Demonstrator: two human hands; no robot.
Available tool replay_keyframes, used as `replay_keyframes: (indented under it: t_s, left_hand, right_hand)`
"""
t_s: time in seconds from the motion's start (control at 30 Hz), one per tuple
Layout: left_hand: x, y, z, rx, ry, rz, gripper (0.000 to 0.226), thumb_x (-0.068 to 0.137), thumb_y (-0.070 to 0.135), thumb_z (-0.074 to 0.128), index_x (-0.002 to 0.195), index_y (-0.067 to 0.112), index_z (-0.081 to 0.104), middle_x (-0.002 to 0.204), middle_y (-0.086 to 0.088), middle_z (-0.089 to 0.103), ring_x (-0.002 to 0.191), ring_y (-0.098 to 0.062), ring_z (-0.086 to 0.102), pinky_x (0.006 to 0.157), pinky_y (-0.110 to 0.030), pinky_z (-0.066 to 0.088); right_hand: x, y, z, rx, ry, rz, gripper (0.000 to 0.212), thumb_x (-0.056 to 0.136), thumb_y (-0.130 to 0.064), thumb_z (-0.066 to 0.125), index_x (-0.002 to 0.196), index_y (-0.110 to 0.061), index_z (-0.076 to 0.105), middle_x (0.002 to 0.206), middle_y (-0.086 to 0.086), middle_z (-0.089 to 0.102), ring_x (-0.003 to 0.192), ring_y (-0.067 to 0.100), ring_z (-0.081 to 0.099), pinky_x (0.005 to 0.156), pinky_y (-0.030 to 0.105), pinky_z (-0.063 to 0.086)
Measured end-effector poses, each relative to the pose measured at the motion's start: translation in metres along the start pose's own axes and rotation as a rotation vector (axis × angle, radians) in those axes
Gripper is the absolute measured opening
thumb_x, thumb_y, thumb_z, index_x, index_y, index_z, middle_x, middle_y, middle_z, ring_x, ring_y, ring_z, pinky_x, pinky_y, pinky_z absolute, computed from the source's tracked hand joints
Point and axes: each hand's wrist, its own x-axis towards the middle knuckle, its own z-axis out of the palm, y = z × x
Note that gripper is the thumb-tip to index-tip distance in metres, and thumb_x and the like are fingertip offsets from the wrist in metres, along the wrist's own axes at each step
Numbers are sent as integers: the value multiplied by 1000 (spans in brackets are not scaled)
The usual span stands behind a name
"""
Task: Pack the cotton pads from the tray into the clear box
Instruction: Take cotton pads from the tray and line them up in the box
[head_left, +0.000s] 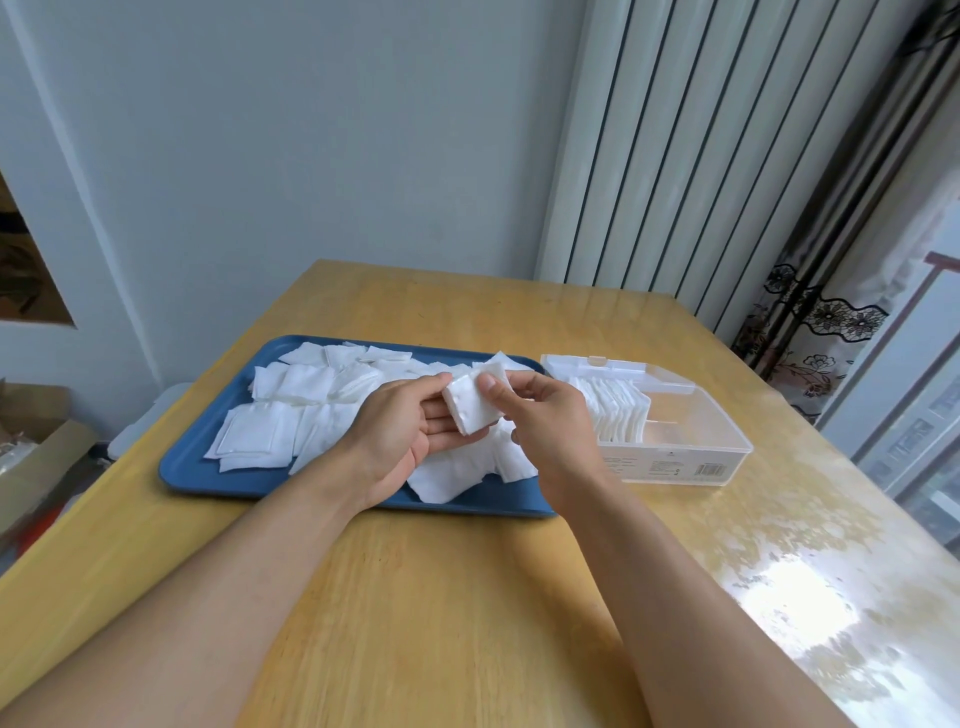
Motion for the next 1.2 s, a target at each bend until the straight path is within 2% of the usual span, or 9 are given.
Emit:
replay_keyframes:
  t_s: [0.13, 0.27, 0.43, 0.53, 0.63, 0.83, 0.93, 1.03, 1.2]
  left_hand:
    - [-2, 1, 1, 67, -60, 49, 34, 103, 22, 56, 116, -7, 68, 114, -22, 74, 109, -30, 72, 96, -40, 58]
    - [0, -1, -6, 153, -55, 102, 24, 102, 5, 56, 118, -7, 68, 116, -19, 74, 112, -29, 71, 94, -35, 59]
    - [2, 5, -9, 157, 33, 108, 20, 101, 10, 58, 109, -3, 71, 109, -19, 76, 104, -28, 74, 91, -34, 61]
    - [9, 7, -13, 87, 264, 167, 10, 96, 13, 67, 96, 5, 72, 97, -17, 75, 92, -28, 73, 85, -36, 61]
    - [15, 13, -21, -45, 409, 216, 4, 92, 9, 69, 91, 7, 66, 92, -19, 73, 90, -33, 71, 92, -44, 58]
    - [13, 12, -23, -83, 460, 239, 8, 90, 4, 72, 96, 6, 68, 112, -22, 74, 93, -28, 74, 79, -38, 63]
    - [12, 10, -23, 25, 469, 228, 3, 90, 12, 74, 92, 15, 74, 105, -8, 79, 109, -23, 72, 73, -30, 59]
    - [11, 9, -22, 84, 438, 235, 7, 94, 14, 69, 94, 18, 74, 97, 0, 80, 107, -19, 73, 73, -28, 56]
    - [9, 9, -19, 81, 413, 222, 11, 99, 7, 60, 100, 9, 71, 99, -7, 79, 96, -21, 75, 79, -31, 62]
  right_hand:
    - [0, 1, 2, 8, 16, 20, 20, 87, -39, 78, 91, -20, 75, 81, -16, 69, 73, -4, 62, 77, 26, 48]
    - [0, -1, 1, 63, 20, 67, 29, 86, -42, 78, 107, -23, 71, 103, -8, 73, 89, 7, 65, 75, 24, 48]
    - [0, -1, 0, 23, 5, 37, 20, 88, -36, 77, 88, -16, 76, 76, -13, 68, 67, -2, 58, 71, 22, 46]
    - [1, 1, 1, -179, 9, -79, 12, 90, -32, 76, 82, -22, 74, 73, -18, 67, 61, -5, 56, 61, 15, 44]
    - [0, 3, 0, -492, -24, -168, 8, 89, -33, 76, 93, -27, 73, 92, -14, 69, 69, -3, 57, 58, 14, 42]
    - [-7, 10, 4, -841, -185, -74, 56, 76, -52, 82, 122, -30, 62, 101, -12, 61, 94, 7, 57, 76, 26, 48]
    - [-6, 11, 4, -771, -214, -47, 47, 82, -37, 82, 124, -28, 63, 88, -12, 64, 80, 3, 60, 61, 18, 42]
    - [-4, 9, 3, -686, -170, -54, 35, 88, -26, 77, 120, -29, 64, 83, -12, 66, 73, 1, 61, 52, 13, 40]
    - [1, 4, -3, -348, -66, -61, 19, 90, -18, 75, 107, -24, 71, 79, -8, 66, 66, 10, 63, 57, 27, 55]
